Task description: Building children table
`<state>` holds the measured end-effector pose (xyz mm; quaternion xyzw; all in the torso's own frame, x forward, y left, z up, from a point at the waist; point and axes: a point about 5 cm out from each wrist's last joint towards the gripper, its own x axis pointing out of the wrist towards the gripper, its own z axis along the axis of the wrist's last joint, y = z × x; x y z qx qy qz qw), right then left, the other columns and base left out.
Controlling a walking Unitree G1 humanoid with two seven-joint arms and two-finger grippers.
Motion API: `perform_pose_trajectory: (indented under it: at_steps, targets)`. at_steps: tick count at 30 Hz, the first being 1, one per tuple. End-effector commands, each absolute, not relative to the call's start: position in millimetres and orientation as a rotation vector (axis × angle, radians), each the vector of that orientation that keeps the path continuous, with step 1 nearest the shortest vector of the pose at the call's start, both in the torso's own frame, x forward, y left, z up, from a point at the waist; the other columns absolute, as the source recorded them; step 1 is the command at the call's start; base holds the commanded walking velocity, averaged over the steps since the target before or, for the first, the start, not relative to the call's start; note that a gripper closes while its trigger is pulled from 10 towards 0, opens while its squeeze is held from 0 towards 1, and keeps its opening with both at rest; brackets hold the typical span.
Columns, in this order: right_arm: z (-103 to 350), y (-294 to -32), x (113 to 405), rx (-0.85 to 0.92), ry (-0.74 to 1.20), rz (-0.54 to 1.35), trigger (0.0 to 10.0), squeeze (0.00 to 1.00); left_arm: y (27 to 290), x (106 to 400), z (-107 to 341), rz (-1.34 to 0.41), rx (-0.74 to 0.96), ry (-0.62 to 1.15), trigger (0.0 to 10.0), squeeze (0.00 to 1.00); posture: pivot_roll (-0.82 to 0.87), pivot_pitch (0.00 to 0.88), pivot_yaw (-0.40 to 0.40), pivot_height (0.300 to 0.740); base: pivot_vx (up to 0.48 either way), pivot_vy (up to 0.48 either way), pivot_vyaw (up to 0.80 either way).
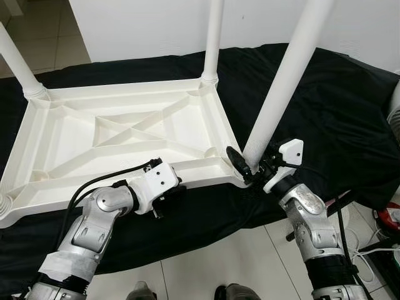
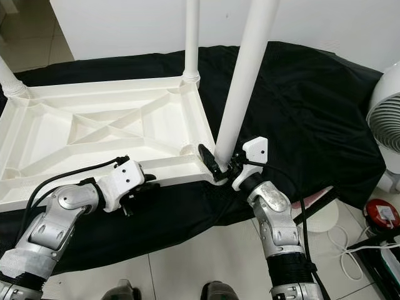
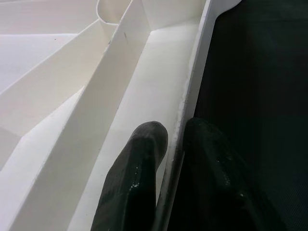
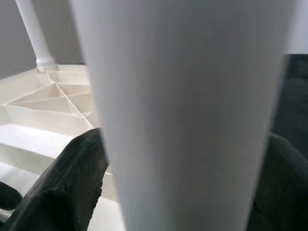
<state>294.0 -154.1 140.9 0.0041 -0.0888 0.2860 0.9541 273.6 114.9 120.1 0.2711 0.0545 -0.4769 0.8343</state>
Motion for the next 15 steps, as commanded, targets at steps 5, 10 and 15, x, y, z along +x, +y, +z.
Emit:
perform_pose_trajectory:
  at_steps: [5, 10, 15]
  targets:
    - [146.7, -152.1, 299.8, -0.064, -0.172, 0.653, 10.0, 0.61, 92.0, 270.4, 136.8, -1.054, 0.549, 0.000, 10.0, 0.00, 0.05, 0.014, -0.010, 0.740, 0.000, 0.000, 0.00]
    - [158.6, -153.4, 308.1, -0.136, -0.176, 0.723, 10.0, 0.00, 80.3, 264.7, 145.2, -1.145, 0.482, -0.057, 10.0, 1.00, 0.05, 0.007, -0.014, 0.740, 0.000, 0.000, 0.00]
    - [159.3, -155.7, 309.6, -0.167, -0.154, 0.795, 10.0, 0.00, 77.2, 269.4, 150.4, -1.095, 0.552, -0.087, 10.0, 0.00, 0.05, 0.004, -0.024, 0.740, 0.000, 0.000, 0.00]
